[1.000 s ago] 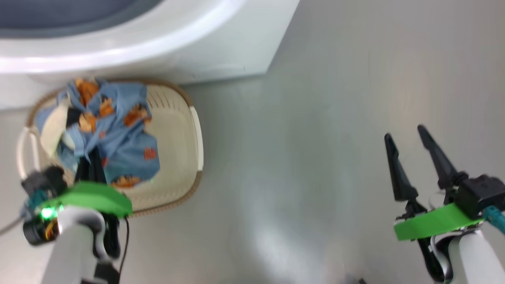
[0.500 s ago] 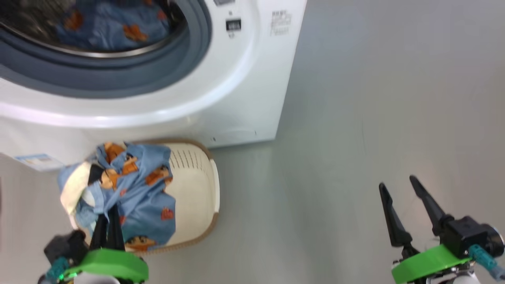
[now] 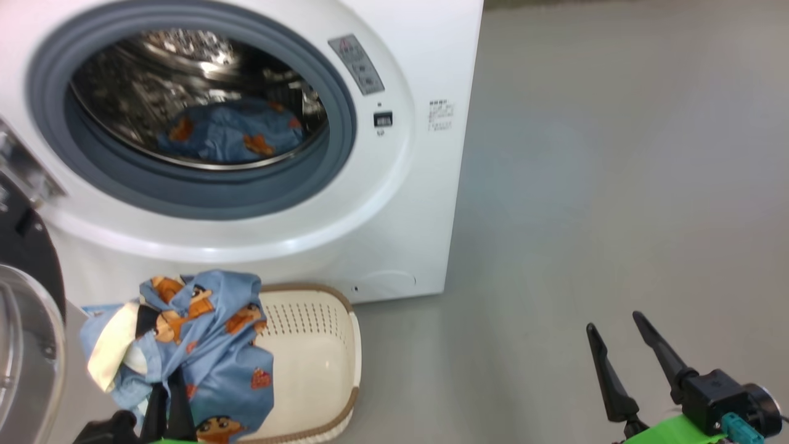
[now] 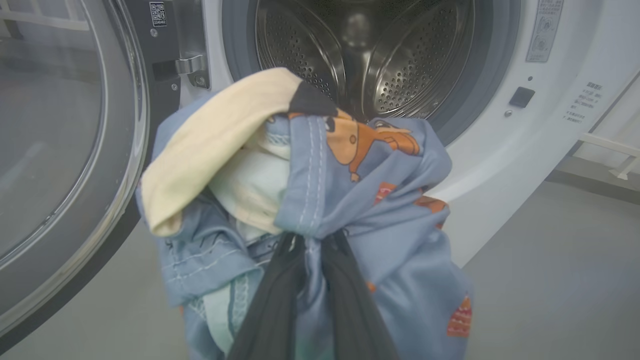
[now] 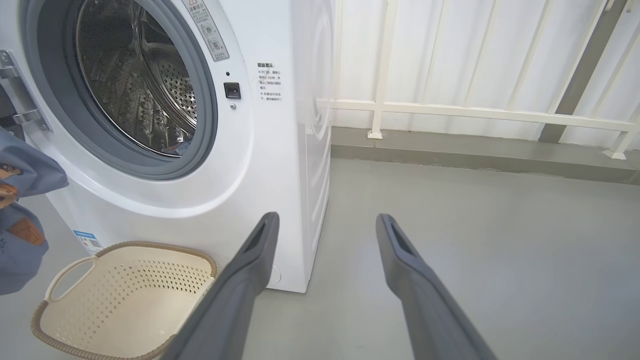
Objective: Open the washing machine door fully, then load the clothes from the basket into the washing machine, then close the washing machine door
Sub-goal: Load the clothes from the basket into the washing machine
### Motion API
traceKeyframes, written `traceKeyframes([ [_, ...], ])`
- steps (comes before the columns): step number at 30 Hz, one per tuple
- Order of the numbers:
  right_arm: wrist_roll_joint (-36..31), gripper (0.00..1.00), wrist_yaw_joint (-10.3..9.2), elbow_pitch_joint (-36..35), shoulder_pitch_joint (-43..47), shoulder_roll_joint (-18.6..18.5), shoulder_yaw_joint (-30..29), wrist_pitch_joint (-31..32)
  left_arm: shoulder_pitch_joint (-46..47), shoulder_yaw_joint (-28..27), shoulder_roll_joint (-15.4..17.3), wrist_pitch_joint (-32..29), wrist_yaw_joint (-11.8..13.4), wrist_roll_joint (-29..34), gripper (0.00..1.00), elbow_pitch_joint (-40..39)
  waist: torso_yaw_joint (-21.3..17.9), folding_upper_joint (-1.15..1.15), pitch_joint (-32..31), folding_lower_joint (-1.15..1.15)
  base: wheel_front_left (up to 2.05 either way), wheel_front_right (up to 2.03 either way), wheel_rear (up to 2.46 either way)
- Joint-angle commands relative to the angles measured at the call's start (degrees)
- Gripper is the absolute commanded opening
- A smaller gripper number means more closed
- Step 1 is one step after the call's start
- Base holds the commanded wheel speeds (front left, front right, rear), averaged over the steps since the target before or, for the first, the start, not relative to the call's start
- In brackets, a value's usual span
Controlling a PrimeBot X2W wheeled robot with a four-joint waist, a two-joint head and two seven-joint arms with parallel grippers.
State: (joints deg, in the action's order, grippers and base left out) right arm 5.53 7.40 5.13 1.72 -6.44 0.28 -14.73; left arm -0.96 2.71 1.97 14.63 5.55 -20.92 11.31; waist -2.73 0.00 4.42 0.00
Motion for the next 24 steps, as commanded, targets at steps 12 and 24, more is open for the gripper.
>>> traceKeyframes([
  [12, -1.6, 1.0, 0.09, -1.6, 1.0, -0.1, 1.9, -0.3, -2.2, -2.9, 0.9, 0.4, -0.4, 2.3, 0.0, -5.9, 0.5, 0.0, -5.3, 0.0, 0.0, 0.0, 0.0],
  [24, -1.6, 1.0, 0.09, -2.2, 1.0, 0.5, 2.1, -0.3, -1.8, -1.7, 0.9, 0.4, -0.7, 2.5, 0.0, -7.4, 0.7, 0.0, -4.1, 0.0, 0.0, 0.0, 0.0],
])
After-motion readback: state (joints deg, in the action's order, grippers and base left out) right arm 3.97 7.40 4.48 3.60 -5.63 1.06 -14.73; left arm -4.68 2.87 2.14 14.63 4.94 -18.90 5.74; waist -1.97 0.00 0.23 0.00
